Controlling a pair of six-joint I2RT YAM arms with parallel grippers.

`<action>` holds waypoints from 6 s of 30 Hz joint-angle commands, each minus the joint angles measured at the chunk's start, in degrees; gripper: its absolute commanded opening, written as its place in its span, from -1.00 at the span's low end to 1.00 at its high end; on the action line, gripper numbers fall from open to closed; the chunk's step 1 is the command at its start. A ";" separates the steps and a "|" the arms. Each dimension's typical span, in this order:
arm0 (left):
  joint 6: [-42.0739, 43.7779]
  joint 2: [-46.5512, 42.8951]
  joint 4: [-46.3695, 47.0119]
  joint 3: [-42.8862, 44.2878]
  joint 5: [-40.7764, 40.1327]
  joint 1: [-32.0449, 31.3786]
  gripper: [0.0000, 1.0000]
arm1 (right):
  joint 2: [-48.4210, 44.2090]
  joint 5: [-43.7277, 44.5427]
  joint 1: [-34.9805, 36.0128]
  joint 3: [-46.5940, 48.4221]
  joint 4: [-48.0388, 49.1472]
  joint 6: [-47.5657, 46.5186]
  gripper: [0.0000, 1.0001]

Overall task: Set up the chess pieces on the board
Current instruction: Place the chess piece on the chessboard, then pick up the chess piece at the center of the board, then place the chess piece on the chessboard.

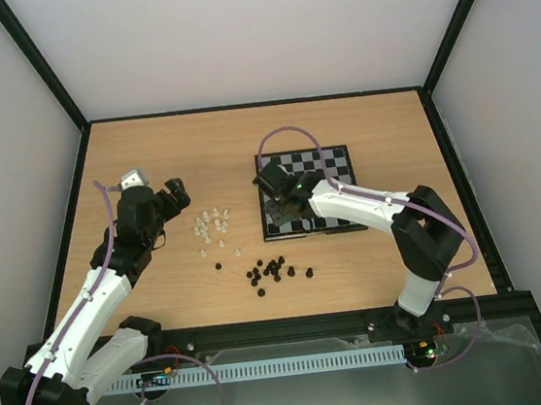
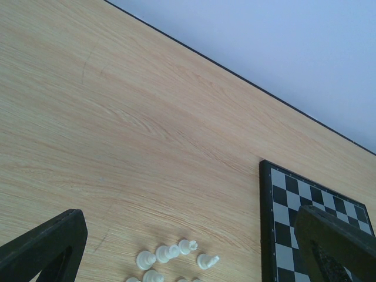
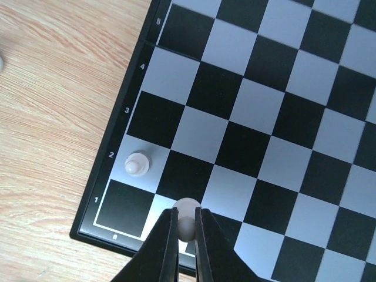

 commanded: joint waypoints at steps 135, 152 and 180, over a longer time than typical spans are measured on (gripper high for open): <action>-0.33 -1.77 0.16 -1.00 0.12 0.57 0.99 | -7.73 -0.32 2.07 -1.43 -0.86 0.95 -0.78; -0.35 -1.18 0.55 -1.10 0.38 0.62 0.99 | -4.61 -7.13 -8.30 -7.29 3.24 -0.44 -0.77; -0.33 -0.85 0.73 -1.11 0.39 0.56 0.99 | 3.87 -8.61 -8.28 -6.76 6.82 -1.32 -0.76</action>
